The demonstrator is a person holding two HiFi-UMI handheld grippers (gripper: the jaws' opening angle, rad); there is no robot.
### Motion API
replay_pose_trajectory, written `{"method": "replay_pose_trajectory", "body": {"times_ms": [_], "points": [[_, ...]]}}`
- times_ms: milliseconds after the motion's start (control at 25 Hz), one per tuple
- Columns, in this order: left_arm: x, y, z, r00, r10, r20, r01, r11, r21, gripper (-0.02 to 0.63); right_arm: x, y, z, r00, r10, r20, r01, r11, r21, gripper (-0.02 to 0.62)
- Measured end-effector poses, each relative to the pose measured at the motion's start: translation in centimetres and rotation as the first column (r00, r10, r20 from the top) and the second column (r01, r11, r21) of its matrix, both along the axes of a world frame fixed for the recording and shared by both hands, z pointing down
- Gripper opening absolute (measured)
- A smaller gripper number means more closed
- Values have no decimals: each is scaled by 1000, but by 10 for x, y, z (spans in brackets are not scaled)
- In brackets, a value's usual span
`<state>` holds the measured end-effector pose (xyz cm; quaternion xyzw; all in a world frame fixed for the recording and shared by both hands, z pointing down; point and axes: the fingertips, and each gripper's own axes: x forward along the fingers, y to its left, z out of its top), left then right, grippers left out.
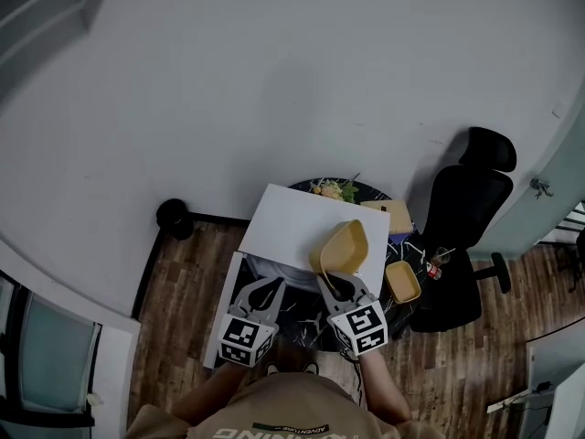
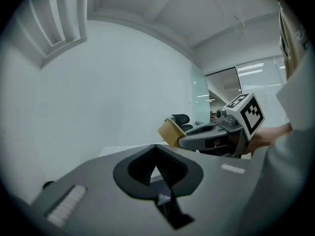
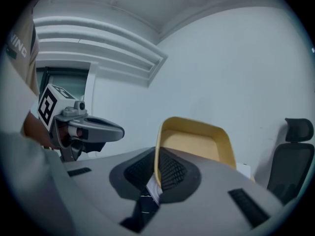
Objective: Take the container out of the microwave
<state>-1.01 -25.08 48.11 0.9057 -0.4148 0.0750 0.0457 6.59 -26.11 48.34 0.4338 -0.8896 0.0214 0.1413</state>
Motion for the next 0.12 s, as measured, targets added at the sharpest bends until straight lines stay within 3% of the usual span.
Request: {"method": "replay_pose_trajectory", "body": {"times_ms": [120], "points": [[2, 0, -4, 1000, 5, -3, -5, 1000, 12, 8, 2, 0, 1, 1000, 3, -12, -3, 1000, 5, 20]]}}
